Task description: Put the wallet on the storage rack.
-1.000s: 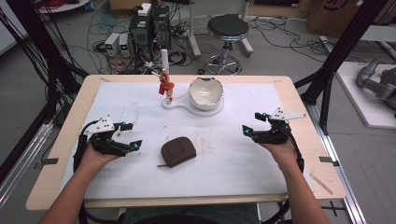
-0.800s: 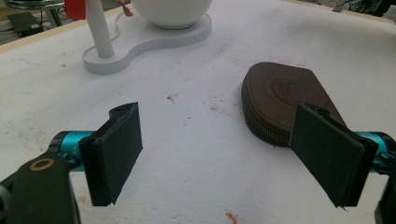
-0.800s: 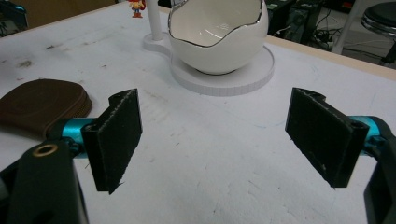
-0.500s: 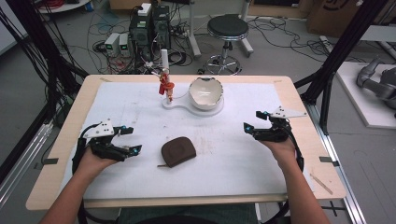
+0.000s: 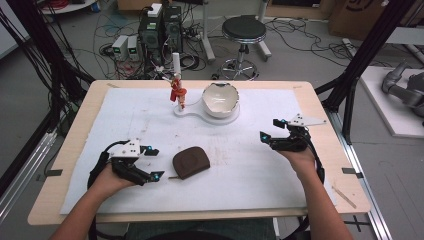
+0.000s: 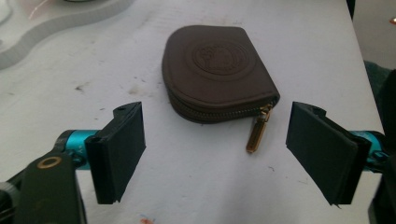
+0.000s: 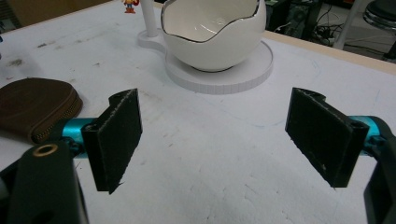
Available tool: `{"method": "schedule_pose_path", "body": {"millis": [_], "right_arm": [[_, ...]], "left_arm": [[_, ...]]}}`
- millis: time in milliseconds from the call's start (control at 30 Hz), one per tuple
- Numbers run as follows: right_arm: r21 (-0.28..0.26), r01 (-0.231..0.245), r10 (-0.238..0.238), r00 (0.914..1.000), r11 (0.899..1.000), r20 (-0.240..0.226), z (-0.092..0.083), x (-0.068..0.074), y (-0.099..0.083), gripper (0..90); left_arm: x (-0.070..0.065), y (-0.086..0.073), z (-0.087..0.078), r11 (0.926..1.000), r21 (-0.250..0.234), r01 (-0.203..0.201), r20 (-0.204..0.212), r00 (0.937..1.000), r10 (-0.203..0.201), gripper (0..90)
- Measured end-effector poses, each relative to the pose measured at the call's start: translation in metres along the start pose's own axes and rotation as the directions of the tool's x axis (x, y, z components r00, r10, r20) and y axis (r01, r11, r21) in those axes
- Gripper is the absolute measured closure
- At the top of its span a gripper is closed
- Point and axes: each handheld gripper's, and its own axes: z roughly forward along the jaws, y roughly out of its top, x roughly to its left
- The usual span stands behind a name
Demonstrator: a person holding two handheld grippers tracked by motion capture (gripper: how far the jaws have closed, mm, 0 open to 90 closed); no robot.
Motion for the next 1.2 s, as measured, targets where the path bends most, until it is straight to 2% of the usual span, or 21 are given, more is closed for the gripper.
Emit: {"method": "schedule_pose_path", "body": {"millis": [233, 367, 500, 667, 733, 967, 1067, 1200], "right_arm": [[0.003, 0.006, -0.006, 1.0000, 1.000, -0.002, 0.002, 0.000, 0.000, 18.9], [0.004, 0.006, -0.006, 1.0000, 1.000, -0.004, 0.003, 0.000, -0.001, 18.9], [0.010, 0.002, -0.002, 1.0000, 1.000, -0.004, 0.003, 0.000, -0.001, 18.9], [0.015, 0.008, -0.008, 1.0000, 1.000, -0.003, 0.005, 0.001, -0.001, 18.9], [0.015, 0.009, -0.009, 0.9999, 1.000, -0.005, 0.005, 0.001, -0.001, 18.9], [0.018, 0.009, -0.009, 1.0000, 1.000, -0.004, 0.006, 0.001, -0.001, 18.9], [0.018, 0.007, -0.007, 1.0000, 1.000, -0.002, 0.006, 0.001, -0.001, 18.9], [0.019, 0.007, -0.007, 1.0000, 1.000, -0.004, 0.006, 0.001, -0.001, 18.9]], "left_arm": [[-0.009, -0.001, 0.013, 0.9953, 0.078, -0.057, 0.051, 0.9973, 0.053, 31.5], [-0.012, -0.002, 0.018, 0.9923, 0.095, -0.080, 0.073, 0.9946, 0.073, 39.4], [-0.016, -0.001, 0.024, 0.9858, 0.120, -0.117, 0.087, 0.9904, 0.107, 47.3], [-0.019, -0.001, 0.031, 0.9816, 0.140, -0.129, 0.100, 0.9882, 0.116, 49.7], [-0.020, 0.000, 0.033, 0.9775, 0.156, -0.143, 0.099, 0.9868, 0.128, 52.0], [-0.021, 0.002, 0.037, 0.9764, 0.155, -0.150, 0.100, 0.9857, 0.136, 60.5], [-0.020, 0.002, 0.038, 0.9782, 0.156, -0.137, 0.099, 0.9874, 0.123, 62.9], [-0.020, 0.002, 0.040, 0.9805, 0.150, -0.127, 0.116, 0.9871, 0.110, 71.2]]}}
